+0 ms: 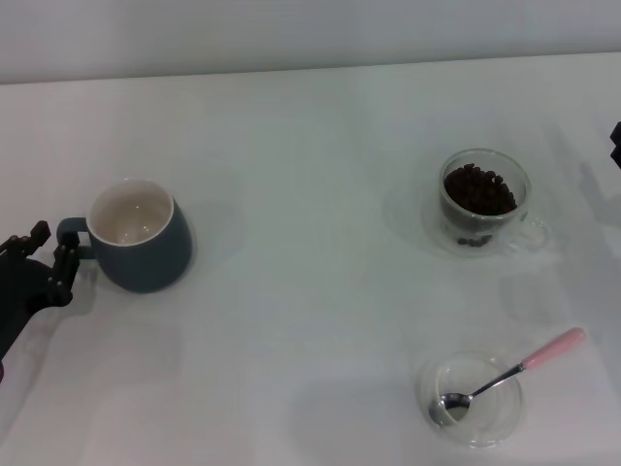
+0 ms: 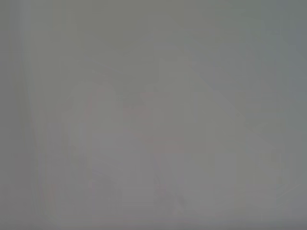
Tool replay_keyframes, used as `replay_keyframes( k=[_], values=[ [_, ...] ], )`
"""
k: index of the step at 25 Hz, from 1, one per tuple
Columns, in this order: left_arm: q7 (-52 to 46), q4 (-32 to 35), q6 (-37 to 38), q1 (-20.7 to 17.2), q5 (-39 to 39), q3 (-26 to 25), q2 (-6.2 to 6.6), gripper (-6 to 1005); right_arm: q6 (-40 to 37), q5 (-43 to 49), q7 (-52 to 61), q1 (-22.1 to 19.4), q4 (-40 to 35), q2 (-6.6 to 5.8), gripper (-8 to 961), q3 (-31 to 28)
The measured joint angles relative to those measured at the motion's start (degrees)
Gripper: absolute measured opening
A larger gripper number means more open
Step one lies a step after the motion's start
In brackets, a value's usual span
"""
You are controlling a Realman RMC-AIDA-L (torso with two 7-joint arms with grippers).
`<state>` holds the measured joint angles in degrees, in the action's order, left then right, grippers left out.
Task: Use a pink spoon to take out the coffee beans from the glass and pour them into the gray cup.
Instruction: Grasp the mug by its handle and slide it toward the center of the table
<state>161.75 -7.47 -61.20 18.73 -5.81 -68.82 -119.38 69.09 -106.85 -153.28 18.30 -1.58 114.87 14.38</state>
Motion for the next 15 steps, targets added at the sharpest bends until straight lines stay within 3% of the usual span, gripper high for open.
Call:
replay_keyframes(
  k=[7,12,15],
  values=[
    [0.12,-0.05,0.12,-0.01,0.01,0.00,-0.09,334,-0.01,0.05,0.00,0.00,0.00,0.00,676,0.23],
    [0.05,-0.08,0.14,0.05,0.01,0.00,-0.06,183,0.18,0.07,0.03,-0.19,0.00,0.00,676,0.27],
    [0.10,-0.09,0.17,0.19,0.01,0.08,-0.06,187,0.20,0.07,0.41,-0.18,0.00,0.00,676,0.29]
  ],
)
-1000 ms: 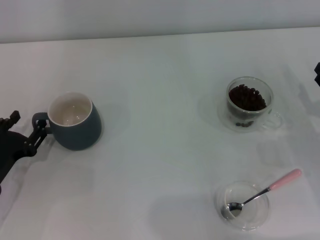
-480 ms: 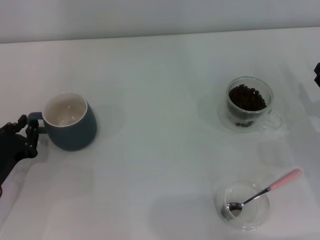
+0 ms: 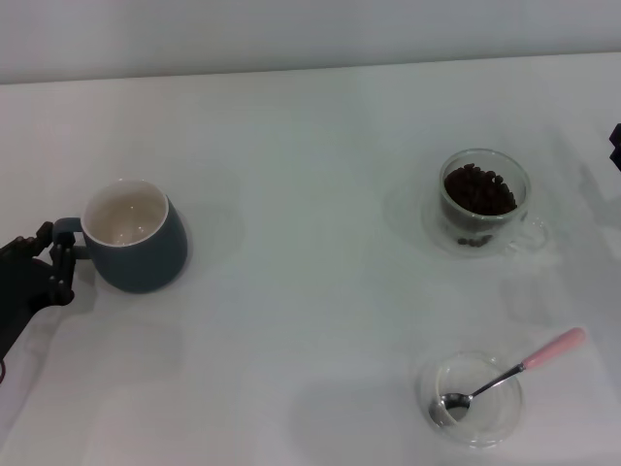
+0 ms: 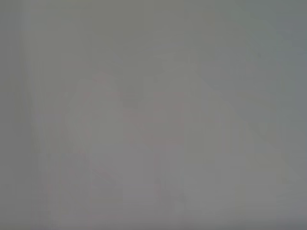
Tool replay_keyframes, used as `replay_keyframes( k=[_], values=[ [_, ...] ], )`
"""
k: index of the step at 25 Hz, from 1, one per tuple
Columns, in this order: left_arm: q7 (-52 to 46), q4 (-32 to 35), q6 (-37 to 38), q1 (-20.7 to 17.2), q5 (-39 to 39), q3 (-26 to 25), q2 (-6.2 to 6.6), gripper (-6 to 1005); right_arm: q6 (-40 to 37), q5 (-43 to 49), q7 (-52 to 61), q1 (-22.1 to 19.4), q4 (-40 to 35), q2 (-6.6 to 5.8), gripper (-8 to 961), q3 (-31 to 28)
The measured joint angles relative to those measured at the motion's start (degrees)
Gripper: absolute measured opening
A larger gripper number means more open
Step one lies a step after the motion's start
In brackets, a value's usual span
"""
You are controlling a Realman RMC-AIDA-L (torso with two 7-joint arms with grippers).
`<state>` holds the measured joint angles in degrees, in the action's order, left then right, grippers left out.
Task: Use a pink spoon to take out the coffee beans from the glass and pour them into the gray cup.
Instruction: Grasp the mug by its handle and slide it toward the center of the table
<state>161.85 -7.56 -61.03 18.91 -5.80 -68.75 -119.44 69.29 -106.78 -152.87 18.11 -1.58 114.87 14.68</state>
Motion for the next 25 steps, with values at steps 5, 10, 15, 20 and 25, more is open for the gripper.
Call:
replay_keyframes(
  k=[5,10,15,20,25],
  values=[
    [-0.01,-0.15,0.04,0.47,0.15,1.84,0.01,187,0.03,0.01,0.14,0.15,0.00,0.00,676,0.01],
    [-0.26,-2.11,0.33,1.03,0.64,6.11,0.05,184,0.06,0.08,0.16,0.39,0.00,0.06,677,0.01],
    [-0.42,-4.85,2.17,2.17,0.66,10.94,0.09,183,0.06,0.09,0.19,0.51,0.01,0.08,677,0.00],
    [-0.49,-6.48,2.32,3.35,0.71,14.37,0.09,183,0.13,0.09,0.20,0.52,0.18,0.09,677,0.00],
    [-1.87,-6.75,2.40,5.43,0.74,17.55,0.09,184,0.16,0.09,0.21,0.52,0.52,0.09,677,0.00]
  ],
)
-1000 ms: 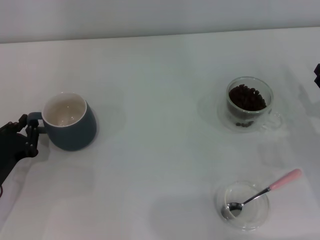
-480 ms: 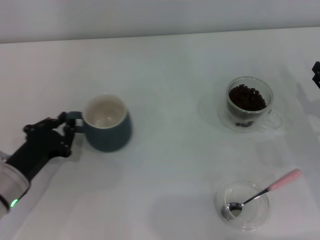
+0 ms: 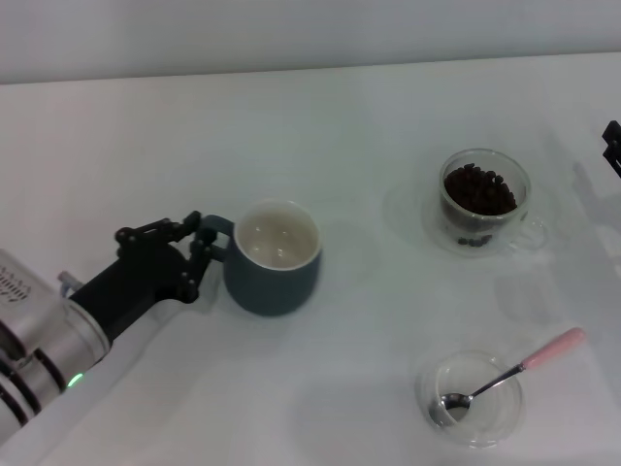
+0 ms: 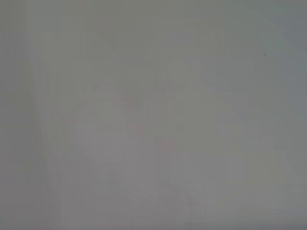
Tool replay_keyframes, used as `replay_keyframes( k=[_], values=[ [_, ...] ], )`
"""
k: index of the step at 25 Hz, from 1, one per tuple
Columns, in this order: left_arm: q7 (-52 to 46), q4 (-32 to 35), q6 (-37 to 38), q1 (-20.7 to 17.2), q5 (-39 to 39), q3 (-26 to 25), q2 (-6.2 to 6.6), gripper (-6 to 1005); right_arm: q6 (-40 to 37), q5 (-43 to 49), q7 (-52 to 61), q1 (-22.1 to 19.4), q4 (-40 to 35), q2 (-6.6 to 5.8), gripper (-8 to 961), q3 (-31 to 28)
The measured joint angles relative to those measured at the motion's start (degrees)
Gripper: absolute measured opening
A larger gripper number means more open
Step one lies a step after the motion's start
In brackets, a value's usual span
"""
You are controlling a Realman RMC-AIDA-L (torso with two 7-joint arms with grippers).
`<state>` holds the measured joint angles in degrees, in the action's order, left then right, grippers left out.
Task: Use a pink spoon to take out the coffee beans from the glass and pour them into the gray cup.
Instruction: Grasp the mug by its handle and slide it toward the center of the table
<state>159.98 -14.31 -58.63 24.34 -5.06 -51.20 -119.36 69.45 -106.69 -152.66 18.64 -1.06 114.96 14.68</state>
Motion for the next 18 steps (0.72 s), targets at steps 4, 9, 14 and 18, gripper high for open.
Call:
replay_keyframes(
  k=[4,9,14,18],
  values=[
    [-1.37,-0.02,1.44,1.72,-0.02,2.58,0.00,184,0.07,0.00,0.00,0.00,0.00,0.00,677,0.00],
    [-3.51,0.36,3.30,3.65,-0.02,5.30,0.00,184,0.16,0.00,0.07,-0.01,0.05,0.00,677,0.00],
    [-3.71,0.28,3.54,3.81,-0.07,5.45,0.00,189,0.17,0.00,0.08,0.00,0.11,0.00,676,0.00],
    [-3.28,0.03,3.40,3.54,-0.09,5.36,0.02,207,0.09,0.00,0.09,0.08,0.11,0.00,676,0.00]
  ],
)
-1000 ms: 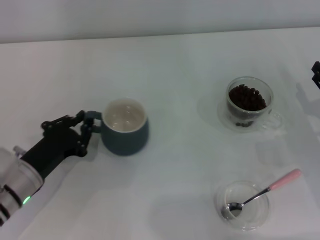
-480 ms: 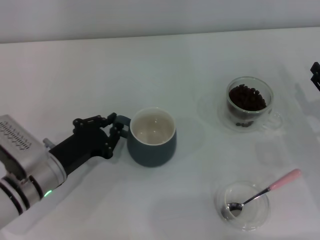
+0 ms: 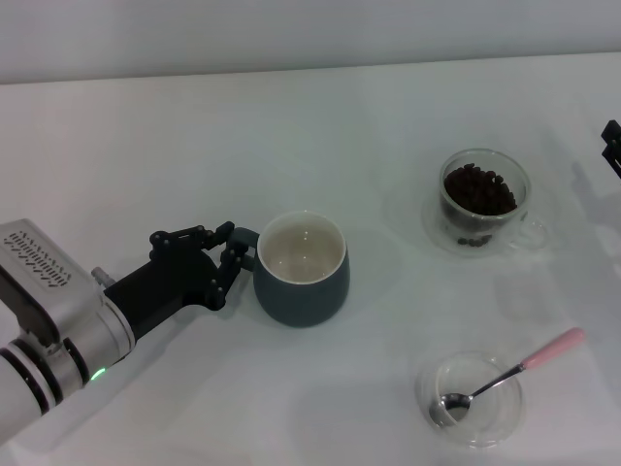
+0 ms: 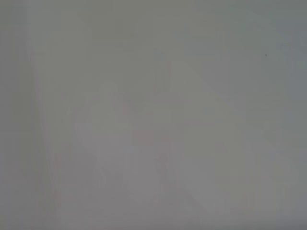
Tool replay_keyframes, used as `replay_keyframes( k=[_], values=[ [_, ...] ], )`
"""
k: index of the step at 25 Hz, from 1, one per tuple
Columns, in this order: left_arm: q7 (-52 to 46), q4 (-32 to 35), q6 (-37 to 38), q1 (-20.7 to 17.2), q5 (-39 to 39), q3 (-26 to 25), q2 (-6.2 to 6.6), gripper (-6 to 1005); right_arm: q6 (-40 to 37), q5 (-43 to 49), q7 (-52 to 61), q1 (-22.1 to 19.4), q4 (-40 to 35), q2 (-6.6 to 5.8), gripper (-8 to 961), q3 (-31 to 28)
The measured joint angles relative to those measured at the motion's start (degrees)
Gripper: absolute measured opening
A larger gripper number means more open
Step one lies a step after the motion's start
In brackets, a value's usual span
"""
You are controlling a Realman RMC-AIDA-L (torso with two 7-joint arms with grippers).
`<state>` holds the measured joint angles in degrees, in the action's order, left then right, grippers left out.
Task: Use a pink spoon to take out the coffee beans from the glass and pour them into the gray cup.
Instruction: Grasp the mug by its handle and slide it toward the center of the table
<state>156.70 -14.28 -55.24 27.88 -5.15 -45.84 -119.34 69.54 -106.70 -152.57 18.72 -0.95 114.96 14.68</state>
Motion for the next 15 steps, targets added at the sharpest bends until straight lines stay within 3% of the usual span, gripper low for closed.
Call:
replay_keyframes(
  k=[9,15],
  values=[
    [0.12,0.07,-0.31,-0.71,0.03,0.14,0.07,248,-0.21,0.00,0.00,0.28,-0.02,0.00,676,0.00],
    [2.00,-0.09,-2.62,-3.07,0.03,-0.07,0.17,485,-0.30,0.00,0.00,0.20,0.02,0.00,677,-0.10]
  ],
)
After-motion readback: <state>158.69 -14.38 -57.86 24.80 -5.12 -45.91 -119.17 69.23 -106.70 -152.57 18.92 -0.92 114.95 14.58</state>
